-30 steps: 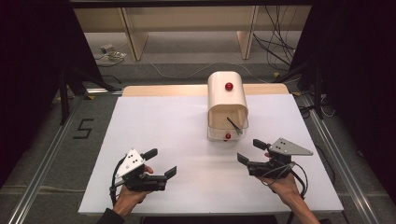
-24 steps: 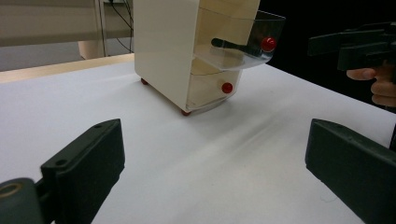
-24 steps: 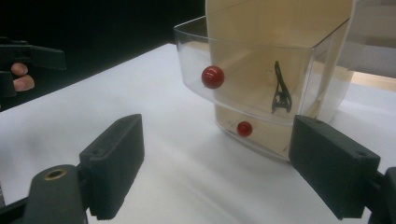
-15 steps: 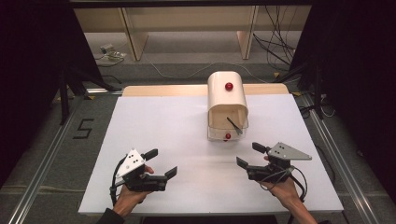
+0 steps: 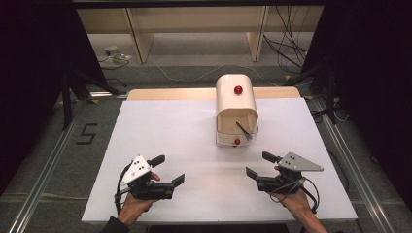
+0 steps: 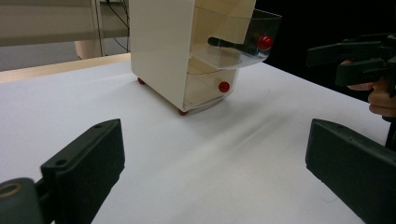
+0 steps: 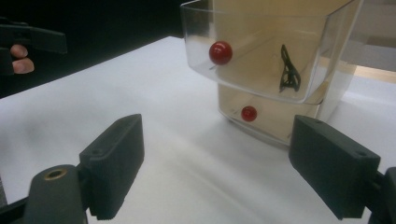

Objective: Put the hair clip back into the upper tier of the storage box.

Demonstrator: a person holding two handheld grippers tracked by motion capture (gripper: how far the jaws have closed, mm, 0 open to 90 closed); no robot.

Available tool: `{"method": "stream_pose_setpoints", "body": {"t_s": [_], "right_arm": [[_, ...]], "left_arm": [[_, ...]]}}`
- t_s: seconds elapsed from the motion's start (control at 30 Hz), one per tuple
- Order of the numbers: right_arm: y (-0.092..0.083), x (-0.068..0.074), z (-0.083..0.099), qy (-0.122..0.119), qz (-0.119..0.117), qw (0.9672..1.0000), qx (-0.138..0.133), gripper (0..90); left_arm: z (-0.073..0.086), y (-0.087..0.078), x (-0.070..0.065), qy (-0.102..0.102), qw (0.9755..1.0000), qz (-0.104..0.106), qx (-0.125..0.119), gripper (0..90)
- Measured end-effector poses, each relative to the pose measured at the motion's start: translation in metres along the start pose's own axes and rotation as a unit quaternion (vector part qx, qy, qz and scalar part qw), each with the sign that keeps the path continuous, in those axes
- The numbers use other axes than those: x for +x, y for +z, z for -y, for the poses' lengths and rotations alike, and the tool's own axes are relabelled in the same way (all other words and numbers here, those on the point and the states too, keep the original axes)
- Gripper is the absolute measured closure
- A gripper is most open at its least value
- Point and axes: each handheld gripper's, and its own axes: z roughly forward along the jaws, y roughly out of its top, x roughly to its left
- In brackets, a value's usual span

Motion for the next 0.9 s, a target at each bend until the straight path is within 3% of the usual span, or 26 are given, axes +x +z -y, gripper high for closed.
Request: {"method": "stream_pose_setpoints", "body": {"t_s": [0.9], "right_arm": [[-0.009,-0.002,0.013,0.011,0.015,0.9998,0.004,18.9]], "left_arm": [[0.001,0.001,-0.001,0.003,0.9999,0.009,0.011,4.3]]}}
